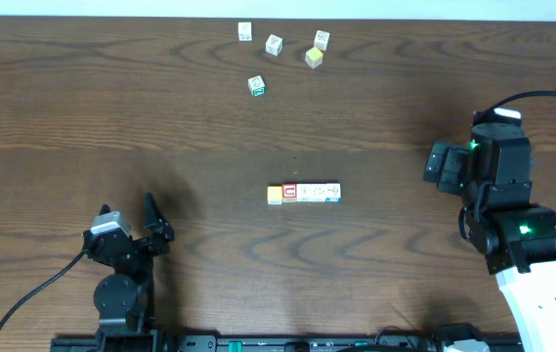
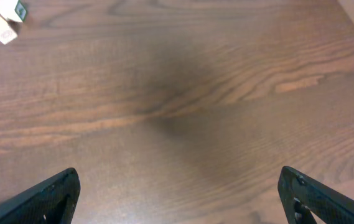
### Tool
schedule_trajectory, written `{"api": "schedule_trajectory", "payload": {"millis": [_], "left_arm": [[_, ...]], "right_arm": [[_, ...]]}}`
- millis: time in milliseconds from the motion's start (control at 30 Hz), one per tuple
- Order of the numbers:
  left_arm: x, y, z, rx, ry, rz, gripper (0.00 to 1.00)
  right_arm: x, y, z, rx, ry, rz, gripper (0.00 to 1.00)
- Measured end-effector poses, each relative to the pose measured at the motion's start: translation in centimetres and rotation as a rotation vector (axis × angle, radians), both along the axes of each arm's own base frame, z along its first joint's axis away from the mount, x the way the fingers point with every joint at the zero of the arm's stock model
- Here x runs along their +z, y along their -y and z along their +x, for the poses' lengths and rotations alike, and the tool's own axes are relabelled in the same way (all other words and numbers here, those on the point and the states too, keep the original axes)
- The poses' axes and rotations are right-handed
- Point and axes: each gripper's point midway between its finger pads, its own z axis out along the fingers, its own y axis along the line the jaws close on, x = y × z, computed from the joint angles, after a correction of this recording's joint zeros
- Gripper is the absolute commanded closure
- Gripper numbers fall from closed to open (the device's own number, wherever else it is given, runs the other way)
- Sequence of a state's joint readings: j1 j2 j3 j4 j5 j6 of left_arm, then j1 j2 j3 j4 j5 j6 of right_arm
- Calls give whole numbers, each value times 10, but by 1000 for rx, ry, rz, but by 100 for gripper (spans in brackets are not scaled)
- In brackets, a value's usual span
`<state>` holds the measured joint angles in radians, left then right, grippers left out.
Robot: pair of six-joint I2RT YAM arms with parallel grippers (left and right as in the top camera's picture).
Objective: Lift 5 blocks
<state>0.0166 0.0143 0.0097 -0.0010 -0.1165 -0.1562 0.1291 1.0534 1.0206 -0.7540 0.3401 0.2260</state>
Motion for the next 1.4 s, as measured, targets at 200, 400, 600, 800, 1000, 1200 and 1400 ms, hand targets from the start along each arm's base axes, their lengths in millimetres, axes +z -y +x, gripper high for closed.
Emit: {"api": "schedule_trajectory", "payload": {"millis": [200, 400, 600, 800, 1000, 1200, 1400], "left_arm": [[-1, 6, 0, -46, -15, 26, 20], [-1, 8, 0, -58, -18, 39, 21], [0, 9, 1, -65, -18, 42, 20], [0, 10, 1, -70, -18, 41, 21], [-1, 10, 1, -72, -19, 43, 21], [-1, 10, 1, -73, -19, 43, 21], [-1, 10, 1, -73, -19, 43, 21]], "right_arm": [[1, 0, 0, 0, 3, 1, 1], [1, 0, 0, 0, 3, 0, 1], [1, 0, 0, 0, 3, 0, 1], [1, 0, 0, 0, 3, 1, 1], [1, 0, 0, 0, 3, 0, 1], [1, 0, 0, 0, 4, 1, 1], [28, -3, -17, 22, 102, 35, 1]]}}
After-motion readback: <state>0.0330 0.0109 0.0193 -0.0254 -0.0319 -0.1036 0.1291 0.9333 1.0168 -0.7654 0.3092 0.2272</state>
